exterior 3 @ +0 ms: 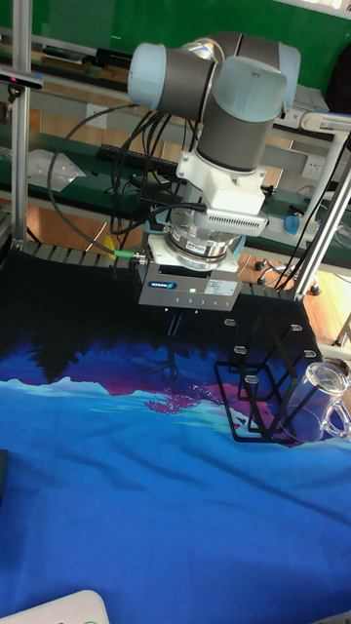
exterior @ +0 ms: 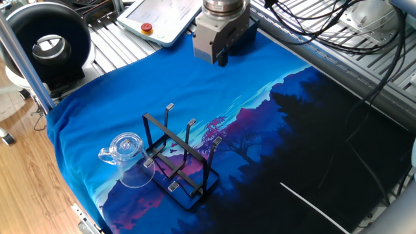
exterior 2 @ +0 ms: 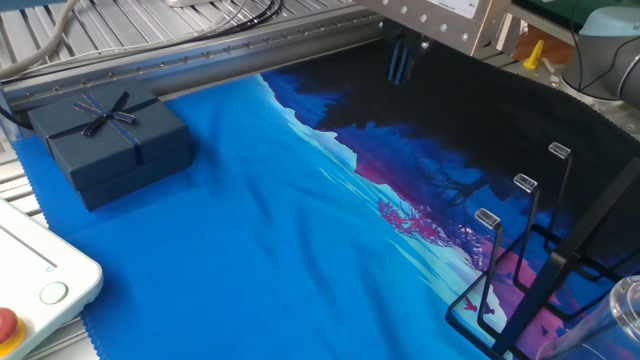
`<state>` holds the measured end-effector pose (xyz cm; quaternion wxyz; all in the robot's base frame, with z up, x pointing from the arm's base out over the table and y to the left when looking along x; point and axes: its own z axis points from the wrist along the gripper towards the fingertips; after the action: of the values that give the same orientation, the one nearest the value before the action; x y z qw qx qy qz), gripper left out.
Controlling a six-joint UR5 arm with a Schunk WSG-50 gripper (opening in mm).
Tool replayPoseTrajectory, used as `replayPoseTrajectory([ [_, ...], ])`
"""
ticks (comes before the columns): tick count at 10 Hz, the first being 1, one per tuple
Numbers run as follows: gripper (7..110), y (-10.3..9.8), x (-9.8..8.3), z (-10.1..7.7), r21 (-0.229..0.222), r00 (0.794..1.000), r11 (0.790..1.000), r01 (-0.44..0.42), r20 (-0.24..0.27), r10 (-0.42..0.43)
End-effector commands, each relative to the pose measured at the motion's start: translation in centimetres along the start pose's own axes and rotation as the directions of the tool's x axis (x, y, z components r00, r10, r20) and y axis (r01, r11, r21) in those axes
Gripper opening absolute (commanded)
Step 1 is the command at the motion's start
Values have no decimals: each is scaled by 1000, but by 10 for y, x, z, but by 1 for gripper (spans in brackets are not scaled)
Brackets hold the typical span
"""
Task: Take the cup off the cup rack
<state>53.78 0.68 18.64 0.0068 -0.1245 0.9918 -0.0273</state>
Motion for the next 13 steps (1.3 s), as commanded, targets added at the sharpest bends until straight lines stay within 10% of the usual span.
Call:
replayPoseTrajectory([
  [1,7,13,-24,-4,-50,995,999,-10,95,15],
  [6,7,31,-20,-4,-126,993,989,-82,71,91],
  [13,7,20,9,-1,-72,997,995,-73,-36,71],
])
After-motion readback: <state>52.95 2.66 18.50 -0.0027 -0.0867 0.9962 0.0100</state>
